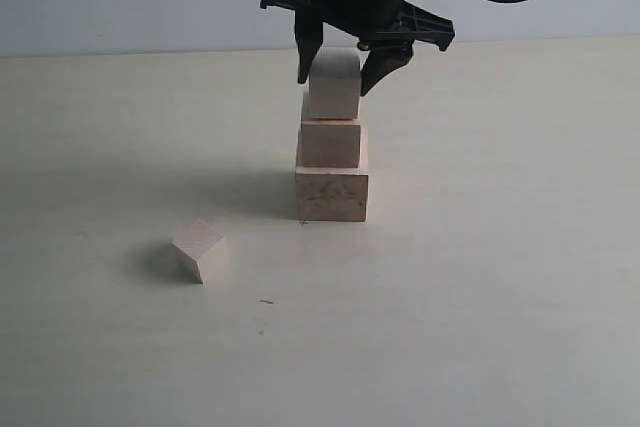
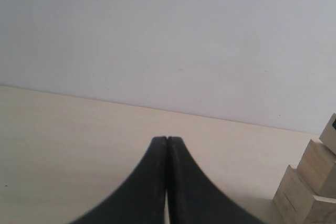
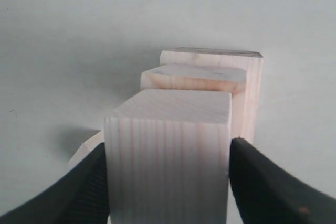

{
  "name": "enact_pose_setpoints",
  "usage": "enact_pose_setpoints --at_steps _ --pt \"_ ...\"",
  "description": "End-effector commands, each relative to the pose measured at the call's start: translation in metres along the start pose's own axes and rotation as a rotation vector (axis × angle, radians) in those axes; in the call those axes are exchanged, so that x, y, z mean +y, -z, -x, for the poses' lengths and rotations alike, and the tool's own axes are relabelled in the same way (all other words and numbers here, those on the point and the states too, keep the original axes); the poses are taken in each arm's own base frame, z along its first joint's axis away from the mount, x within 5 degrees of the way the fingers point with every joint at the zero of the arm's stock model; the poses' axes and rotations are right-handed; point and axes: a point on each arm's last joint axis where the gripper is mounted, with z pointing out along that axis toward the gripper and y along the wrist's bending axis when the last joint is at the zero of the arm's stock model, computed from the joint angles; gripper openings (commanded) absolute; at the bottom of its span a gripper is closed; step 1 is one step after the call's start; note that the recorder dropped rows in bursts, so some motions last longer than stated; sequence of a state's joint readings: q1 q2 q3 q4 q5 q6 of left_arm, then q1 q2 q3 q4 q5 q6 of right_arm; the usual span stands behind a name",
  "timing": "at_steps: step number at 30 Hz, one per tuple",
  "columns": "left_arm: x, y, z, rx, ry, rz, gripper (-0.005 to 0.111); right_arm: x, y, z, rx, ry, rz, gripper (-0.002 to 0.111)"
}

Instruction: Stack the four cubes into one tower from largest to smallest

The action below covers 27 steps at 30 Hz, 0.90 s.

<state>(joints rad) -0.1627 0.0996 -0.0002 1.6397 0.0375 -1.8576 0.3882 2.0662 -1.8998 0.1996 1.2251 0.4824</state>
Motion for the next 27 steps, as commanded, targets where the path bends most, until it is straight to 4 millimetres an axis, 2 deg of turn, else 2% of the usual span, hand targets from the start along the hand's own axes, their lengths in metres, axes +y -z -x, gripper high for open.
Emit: enact_pose_setpoints --at_steps 1,14,20,27 --pt "-0.0005 0.0003 0.0001 -0.002 0.001 -0.008 0.000 0.0010 0.0056 0.0009 -0.013 -0.005 0.017 0.044" --pt "-0.0013 0.0004 -0.0001 0.000 0.001 -0.016 0.000 0.0010 0.0056 0.0009 -0.012 -0.005 0.018 0.044" --pt "-0.0017 0.0004 -0.0003 0.002 0.003 -0.021 0.000 0.0010 0.0056 0.0009 -0.012 -0.005 0.018 0.058" --pt "-0.0017 0.0004 -0.0003 0.002 0.003 -0.021 0.000 0.0010 0.0056 0.0009 -0.012 -0.005 0.018 0.060"
